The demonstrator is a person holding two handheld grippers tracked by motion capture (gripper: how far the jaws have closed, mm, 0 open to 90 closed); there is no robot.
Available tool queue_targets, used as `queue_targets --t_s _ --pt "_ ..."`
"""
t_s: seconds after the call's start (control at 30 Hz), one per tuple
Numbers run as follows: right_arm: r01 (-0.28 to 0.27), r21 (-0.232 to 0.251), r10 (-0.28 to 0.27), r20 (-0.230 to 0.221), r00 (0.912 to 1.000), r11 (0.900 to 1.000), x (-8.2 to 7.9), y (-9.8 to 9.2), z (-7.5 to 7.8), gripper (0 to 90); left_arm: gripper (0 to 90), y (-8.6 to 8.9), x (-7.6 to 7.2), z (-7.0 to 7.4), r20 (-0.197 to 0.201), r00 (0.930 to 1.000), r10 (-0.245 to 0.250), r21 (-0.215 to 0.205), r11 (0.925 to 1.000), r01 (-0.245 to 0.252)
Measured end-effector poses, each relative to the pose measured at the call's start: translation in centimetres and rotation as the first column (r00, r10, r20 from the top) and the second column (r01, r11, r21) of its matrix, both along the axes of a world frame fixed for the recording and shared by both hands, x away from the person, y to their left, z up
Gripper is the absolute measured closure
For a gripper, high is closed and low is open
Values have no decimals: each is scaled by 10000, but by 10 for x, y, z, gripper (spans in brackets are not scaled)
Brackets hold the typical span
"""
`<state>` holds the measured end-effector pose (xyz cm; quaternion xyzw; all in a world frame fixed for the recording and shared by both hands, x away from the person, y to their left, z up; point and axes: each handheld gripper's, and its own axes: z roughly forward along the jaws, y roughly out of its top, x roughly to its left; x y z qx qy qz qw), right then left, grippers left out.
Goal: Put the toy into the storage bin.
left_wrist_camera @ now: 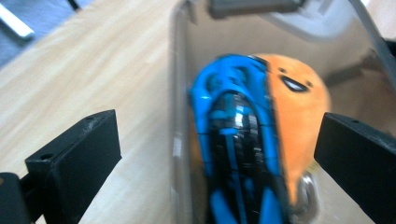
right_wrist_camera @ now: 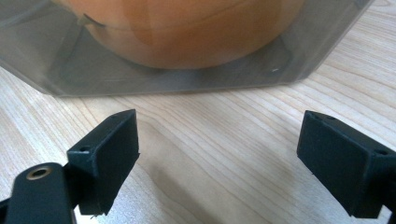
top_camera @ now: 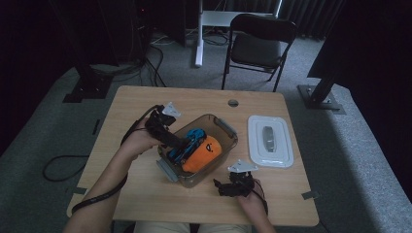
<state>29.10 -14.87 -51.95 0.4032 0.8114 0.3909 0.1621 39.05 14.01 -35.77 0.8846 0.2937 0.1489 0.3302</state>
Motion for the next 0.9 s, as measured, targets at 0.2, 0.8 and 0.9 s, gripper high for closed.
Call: queue_targets --t_s 0.2,0.8,0.9 --pt "122 97 -122 89 9999 9999 0 -4 3 124 37 24 14 -8 382 9955 862 -500 9952 -843" --pt "327 180 -328 69 9994 9993 2 -4 4 124 36 70 52 -83 -250 9771 2111 -811 9738 -2125" --pt "392 258 -395 118 9992 9989 3 -4 6 124 32 72 56 -98 -475 9738 2226 -692 9718 -2255"
